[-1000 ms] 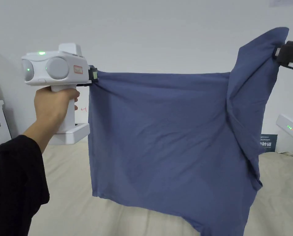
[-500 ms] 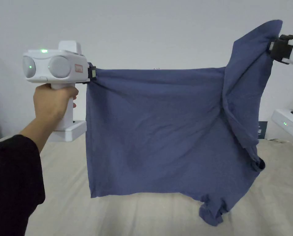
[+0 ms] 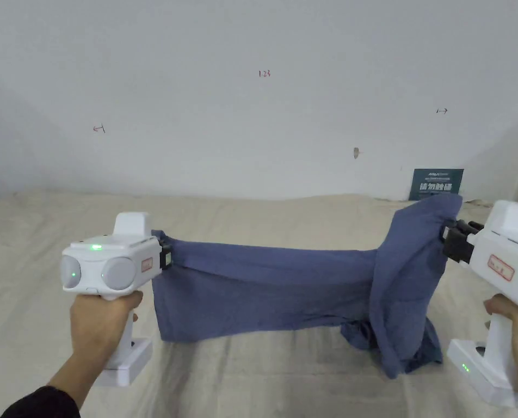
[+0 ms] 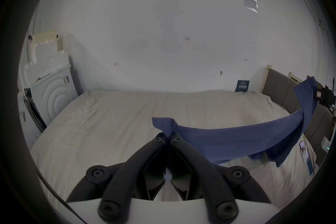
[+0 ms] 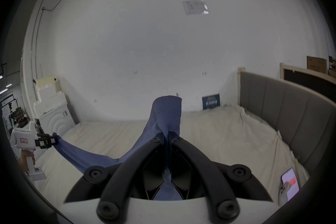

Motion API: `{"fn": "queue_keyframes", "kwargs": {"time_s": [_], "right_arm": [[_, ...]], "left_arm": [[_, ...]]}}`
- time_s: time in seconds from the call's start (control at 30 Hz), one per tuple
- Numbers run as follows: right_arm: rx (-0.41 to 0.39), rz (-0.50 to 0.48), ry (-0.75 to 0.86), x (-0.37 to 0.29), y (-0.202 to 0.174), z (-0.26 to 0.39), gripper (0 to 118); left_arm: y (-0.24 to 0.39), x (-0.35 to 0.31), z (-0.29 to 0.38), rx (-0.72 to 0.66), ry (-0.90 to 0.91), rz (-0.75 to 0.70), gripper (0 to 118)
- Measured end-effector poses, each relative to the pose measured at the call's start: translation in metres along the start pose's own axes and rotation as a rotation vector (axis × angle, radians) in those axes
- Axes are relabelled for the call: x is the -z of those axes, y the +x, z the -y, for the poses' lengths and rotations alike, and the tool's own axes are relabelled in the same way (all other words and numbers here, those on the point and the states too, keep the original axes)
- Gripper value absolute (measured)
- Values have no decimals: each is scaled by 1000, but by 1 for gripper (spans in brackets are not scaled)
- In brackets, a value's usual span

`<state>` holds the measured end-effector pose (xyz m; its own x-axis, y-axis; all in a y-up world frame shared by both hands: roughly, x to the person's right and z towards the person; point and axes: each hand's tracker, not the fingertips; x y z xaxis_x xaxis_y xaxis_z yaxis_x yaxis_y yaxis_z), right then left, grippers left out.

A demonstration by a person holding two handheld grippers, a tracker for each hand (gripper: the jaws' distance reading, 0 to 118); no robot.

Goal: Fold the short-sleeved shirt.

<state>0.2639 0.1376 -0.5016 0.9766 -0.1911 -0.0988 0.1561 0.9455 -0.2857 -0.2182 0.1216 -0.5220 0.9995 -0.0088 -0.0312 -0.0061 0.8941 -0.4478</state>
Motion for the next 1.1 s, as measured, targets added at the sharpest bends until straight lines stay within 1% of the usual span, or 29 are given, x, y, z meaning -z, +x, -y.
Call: {"fn": "queue_keyframes", "kwargs": {"time_s": [0.07, 0.13, 0.3, 0.4, 0.53, 0.57, 0.7, 0.8, 0.87, 1.1], "right_arm": [[1, -1, -21, -14, 1, 27, 1], [-16, -2, -53, -29, 3, 49, 1], [-18, -38, -106, -77, 12, 108, 1], [6, -55, -147, -114, 11, 140, 1], [17, -69, -177, -167, 6, 175, 1], [35, -72, -187, -180, 5, 183, 1], [67, -90, -198, -229, 2, 205, 1], [74, -97, -204, -259, 0, 215, 1], [72, -97, -208, -275, 1, 221, 1], [108, -91, -254, -308, 2, 249, 1]], "left_arm": [[-11, 2, 30, -19, -16, 23, 1], [-17, -6, 57, -38, -44, 30, 1], [-33, -43, 123, -76, -123, 30, 1], [-36, -71, 162, -79, -181, 29, 1], [-40, -104, 205, -105, -239, 26, 1], [-42, -111, 213, -108, -249, 25, 1], [-42, -143, 238, -104, -279, 22, 1], [-41, -164, 249, -98, -280, 23, 1], [-41, -177, 255, -95, -279, 25, 1], [-45, -206, 288, -110, -316, 20, 1]]}}
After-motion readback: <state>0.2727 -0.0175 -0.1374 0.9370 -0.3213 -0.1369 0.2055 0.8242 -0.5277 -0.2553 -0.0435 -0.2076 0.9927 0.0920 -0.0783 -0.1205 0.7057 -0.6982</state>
